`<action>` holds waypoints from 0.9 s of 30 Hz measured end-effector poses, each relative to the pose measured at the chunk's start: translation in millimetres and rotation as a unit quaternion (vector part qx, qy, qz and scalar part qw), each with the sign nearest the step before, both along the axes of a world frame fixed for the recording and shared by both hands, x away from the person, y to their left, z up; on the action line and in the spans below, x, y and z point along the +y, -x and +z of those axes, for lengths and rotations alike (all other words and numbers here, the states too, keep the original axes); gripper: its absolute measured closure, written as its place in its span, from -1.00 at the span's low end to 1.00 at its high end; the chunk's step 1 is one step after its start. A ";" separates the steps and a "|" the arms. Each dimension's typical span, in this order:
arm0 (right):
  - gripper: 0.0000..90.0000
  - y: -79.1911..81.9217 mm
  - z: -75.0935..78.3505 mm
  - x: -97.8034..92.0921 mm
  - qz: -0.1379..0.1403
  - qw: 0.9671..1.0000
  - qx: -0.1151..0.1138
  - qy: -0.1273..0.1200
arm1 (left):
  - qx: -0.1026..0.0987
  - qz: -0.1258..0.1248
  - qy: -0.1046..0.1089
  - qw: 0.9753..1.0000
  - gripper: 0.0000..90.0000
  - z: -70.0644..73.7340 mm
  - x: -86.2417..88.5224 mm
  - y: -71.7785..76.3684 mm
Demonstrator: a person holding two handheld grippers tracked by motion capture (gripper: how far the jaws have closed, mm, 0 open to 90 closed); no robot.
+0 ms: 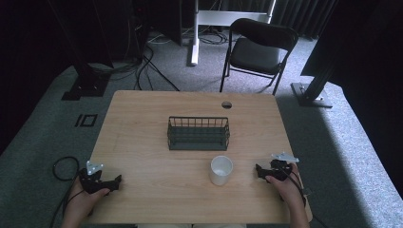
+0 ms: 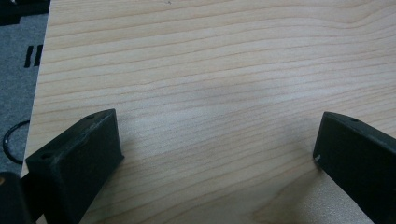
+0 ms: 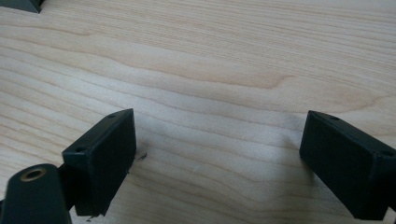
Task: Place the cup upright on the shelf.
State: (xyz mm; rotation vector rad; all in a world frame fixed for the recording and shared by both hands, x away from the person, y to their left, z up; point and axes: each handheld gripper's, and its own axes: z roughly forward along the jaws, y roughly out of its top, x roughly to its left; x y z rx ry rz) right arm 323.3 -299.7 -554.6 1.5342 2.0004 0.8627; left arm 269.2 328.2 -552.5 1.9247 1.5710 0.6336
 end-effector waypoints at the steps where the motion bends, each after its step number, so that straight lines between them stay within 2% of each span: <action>1: -0.77 0.0 0.0 0.0 0.000 1.000 0.000 0.000 | 0.000 0.000 0.000 1.000 -0.97 0.0 0.0 0.0; 22: -0.77 -0.1 0.0 -0.1 0.000 1.000 0.000 0.000 | 0.000 -0.002 -0.001 1.000 -0.97 0.2 -0.7 1.1; 27: -0.77 -0.1 0.0 -0.1 0.000 1.000 0.000 0.000 | -0.015 -0.025 -0.024 0.999 -0.97 0.8 -2.8 5.1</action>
